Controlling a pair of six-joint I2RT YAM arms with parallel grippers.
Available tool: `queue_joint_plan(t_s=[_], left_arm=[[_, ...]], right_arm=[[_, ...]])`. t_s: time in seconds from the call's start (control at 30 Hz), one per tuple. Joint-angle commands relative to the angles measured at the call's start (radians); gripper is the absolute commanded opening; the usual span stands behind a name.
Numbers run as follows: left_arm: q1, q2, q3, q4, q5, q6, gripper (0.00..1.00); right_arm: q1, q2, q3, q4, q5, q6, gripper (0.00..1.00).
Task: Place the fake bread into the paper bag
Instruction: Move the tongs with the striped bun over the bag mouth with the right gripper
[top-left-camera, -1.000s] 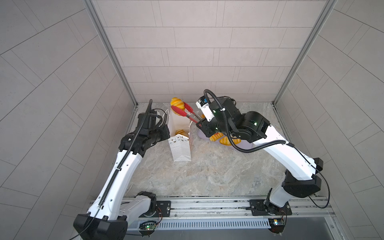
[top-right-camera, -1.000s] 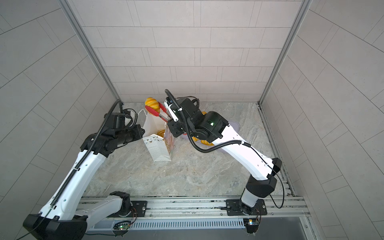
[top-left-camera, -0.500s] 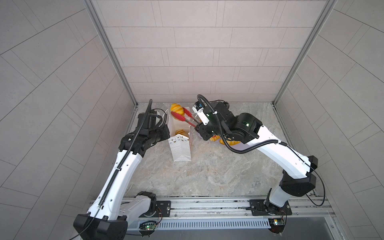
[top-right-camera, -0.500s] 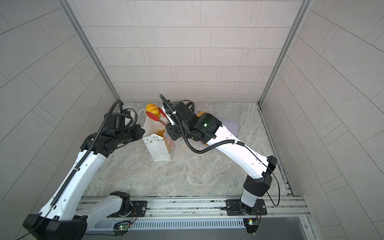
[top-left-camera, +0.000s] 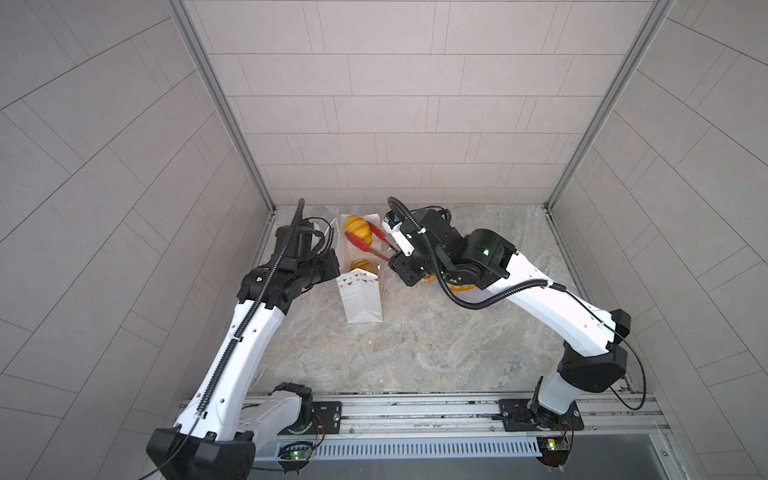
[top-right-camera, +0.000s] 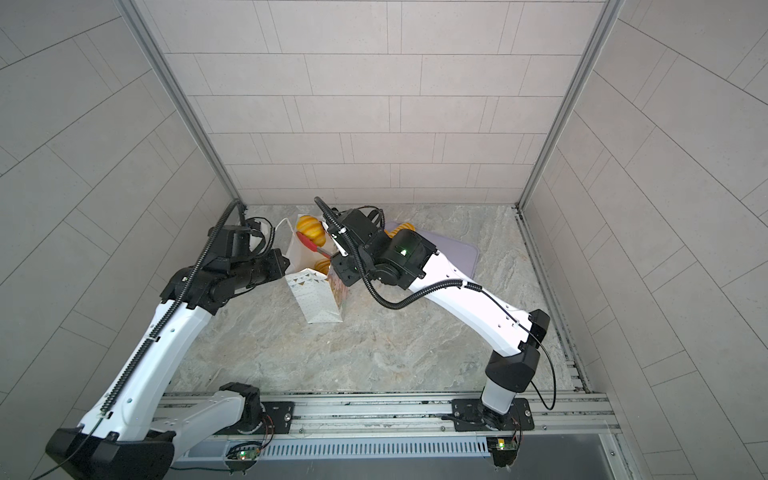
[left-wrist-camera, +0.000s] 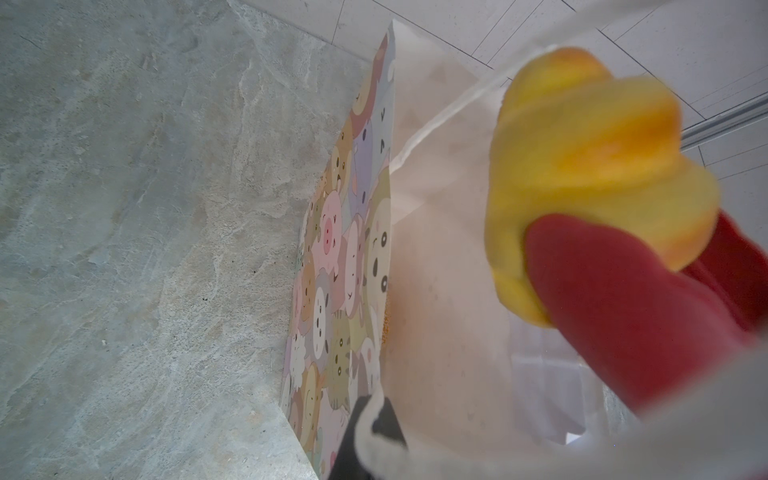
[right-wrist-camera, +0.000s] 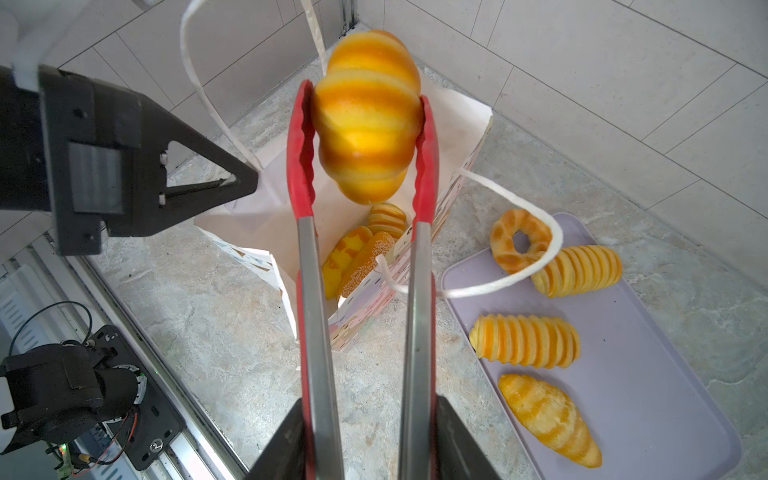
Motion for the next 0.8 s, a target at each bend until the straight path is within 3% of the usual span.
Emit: queue_joint_plan(t_s=[0.0,0.77], left_arm=[[-0.004,-0.018,-0.004,0.001,-0.006,0.001,0.09],[-0.004,-0.016,0.0,0.001,-0.005,0.002,0.09]], right_arm=[[0.006,-0.017,0.005,0.019,0.026,-0.007,0.48],[0.007,-0.03,0.049,0.022,0.038,-0.009,0.52]])
